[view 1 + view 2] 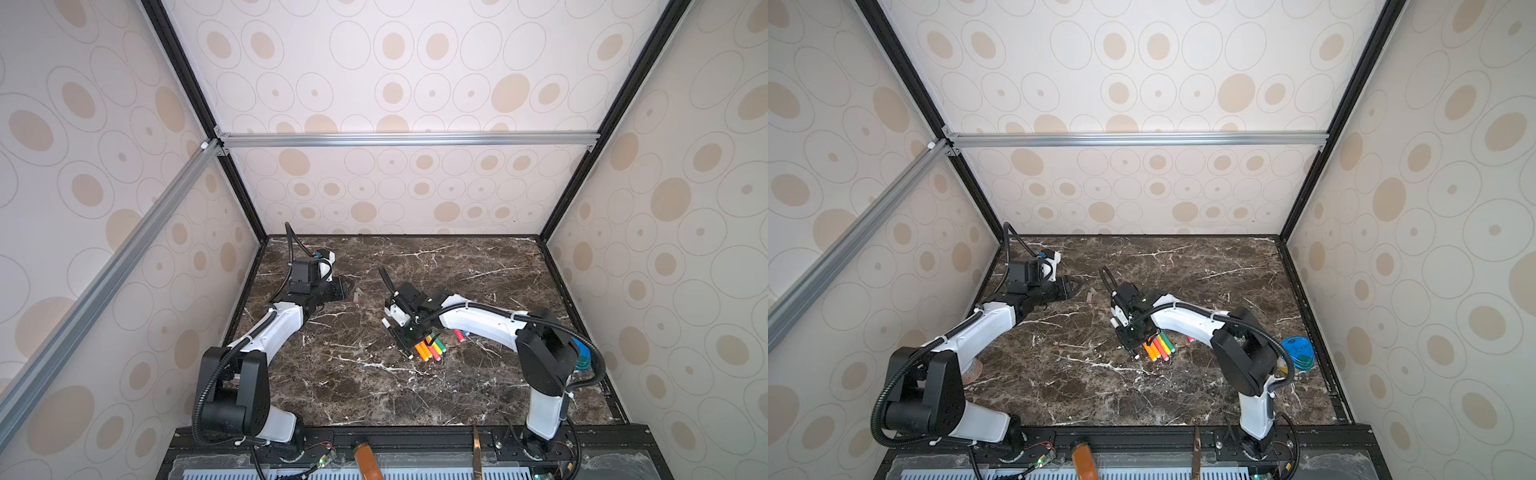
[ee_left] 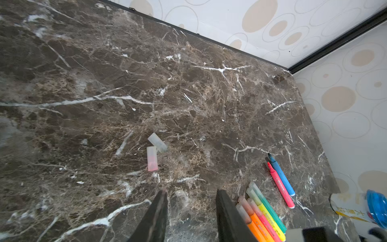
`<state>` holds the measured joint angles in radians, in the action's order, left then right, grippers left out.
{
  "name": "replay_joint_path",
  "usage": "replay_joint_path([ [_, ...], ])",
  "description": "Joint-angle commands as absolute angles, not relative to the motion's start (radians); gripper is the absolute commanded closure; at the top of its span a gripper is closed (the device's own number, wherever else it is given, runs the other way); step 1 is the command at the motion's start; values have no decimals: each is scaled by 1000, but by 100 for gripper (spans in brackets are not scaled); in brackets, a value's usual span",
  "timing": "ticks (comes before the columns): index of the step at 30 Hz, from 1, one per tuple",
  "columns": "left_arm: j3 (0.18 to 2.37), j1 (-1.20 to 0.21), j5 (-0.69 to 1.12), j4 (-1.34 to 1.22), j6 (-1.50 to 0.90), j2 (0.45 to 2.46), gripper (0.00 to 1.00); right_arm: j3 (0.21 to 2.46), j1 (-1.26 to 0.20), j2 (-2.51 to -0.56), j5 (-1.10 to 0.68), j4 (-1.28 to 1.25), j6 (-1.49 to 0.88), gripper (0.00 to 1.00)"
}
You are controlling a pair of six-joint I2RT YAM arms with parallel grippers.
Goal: Remove pen caps from pens
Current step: Pick up the pen from the center of the table, then open the pen cap on the pen.
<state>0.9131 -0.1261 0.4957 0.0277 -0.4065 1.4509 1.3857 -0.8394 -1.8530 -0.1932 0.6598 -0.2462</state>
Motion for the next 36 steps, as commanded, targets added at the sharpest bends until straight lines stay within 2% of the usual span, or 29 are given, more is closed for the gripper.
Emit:
replay_joint_path([
  [1,900,-142,587,-34,-433,1415,61,1388,-806,-1786,-255,612,-259,100],
  [9,826,-251,760,-274,-578,1417,63,1358,-748,-1728,-308,522,-284,100],
  [16,810,-308,796,-416,-659,1458,63,1357,-741,-1718,-314,493,-296,100],
  [23,853,-326,734,-321,-607,1469,62,1346,-739,-1692,-304,464,-306,100],
  [30,862,-328,706,-292,-595,1478,55,1348,-735,-1674,-289,475,-304,100],
  [36,870,-339,736,-343,-624,1504,57,1350,-736,-1674,-307,464,-305,100],
])
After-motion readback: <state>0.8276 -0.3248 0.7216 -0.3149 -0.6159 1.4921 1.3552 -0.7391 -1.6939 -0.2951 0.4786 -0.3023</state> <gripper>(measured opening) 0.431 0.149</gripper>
